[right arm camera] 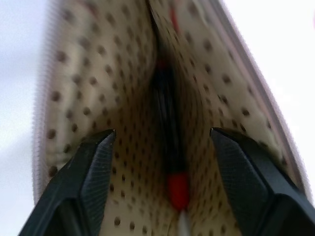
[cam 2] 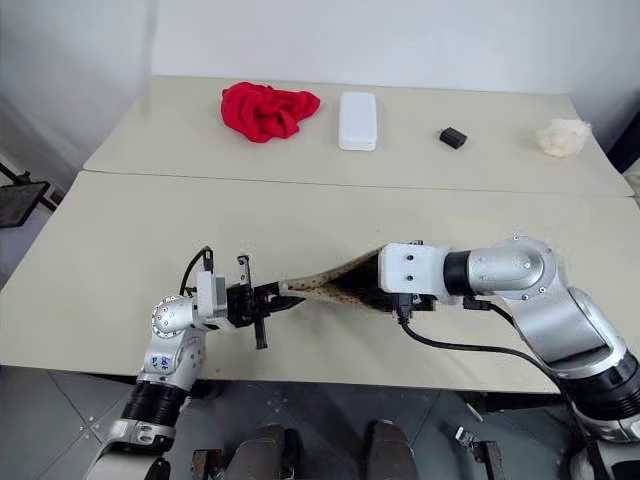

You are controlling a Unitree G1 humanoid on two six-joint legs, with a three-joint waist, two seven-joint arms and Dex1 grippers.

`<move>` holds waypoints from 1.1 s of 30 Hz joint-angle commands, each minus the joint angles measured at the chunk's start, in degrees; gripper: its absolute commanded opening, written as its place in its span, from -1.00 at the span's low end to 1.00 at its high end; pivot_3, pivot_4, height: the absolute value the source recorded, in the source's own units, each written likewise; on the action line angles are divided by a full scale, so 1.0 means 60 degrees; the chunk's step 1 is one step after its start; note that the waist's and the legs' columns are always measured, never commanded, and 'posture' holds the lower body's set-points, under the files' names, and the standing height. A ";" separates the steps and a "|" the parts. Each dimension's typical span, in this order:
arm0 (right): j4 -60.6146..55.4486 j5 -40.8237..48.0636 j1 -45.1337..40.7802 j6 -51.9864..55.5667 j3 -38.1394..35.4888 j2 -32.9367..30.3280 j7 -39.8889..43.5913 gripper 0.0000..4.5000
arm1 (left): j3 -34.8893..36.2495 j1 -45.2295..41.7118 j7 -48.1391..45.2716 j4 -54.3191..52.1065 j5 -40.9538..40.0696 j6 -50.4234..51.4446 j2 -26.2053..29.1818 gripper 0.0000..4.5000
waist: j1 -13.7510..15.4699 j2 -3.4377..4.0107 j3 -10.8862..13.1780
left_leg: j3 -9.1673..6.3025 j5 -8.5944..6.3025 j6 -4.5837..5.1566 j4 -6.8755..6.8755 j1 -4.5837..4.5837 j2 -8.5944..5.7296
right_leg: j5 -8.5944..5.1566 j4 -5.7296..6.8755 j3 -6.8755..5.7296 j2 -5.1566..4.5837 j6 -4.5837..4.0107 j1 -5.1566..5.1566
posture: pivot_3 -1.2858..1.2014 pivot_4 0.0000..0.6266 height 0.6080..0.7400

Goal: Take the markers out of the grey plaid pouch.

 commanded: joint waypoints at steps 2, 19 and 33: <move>-0.0332 -0.0795 -0.0355 0.0655 0.0461 0.0235 -0.0582 0.44 | -0.0134 0.0131 0.0116 -0.0555 -0.0102 -0.0074 -0.0001 -1.00 | -0.0008 0.0000 0.0000 | 0.0000 0.0000 -0.0001 0.0001 0.0000 0.0000 | 0.0000 0.0002 0.0000 0.0000 0.0000 0.0000 | 0.03 -0.52 1.00; 0.0521 -0.2807 -0.2673 0.1708 0.2846 0.1169 0.0239 0.44 | -0.0037 -0.0125 0.0079 -0.1167 -0.1824 0.3697 0.0428 -1.00 | -0.0018 0.0001 -0.0001 | -0.0004 0.0000 -0.0001 -0.0001 -0.0001 0.0001 | -0.0001 0.0008 -0.0002 0.0001 -0.0001 -0.0003 | 0.03 -0.52 1.00; 0.1088 -0.0775 -0.4052 0.2914 0.2382 0.0207 0.3154 0.44 | 0.0155 -0.0852 -0.0599 -0.1101 -0.2694 0.6496 0.0927 -1.00 | -0.0029 0.0001 0.0000 | -0.0001 0.0000 0.0000 -0.0002 -0.0002 0.0000 | -0.0001 0.0005 0.0001 0.0002 -0.0001 -0.0004 | 0.03 -0.52 1.00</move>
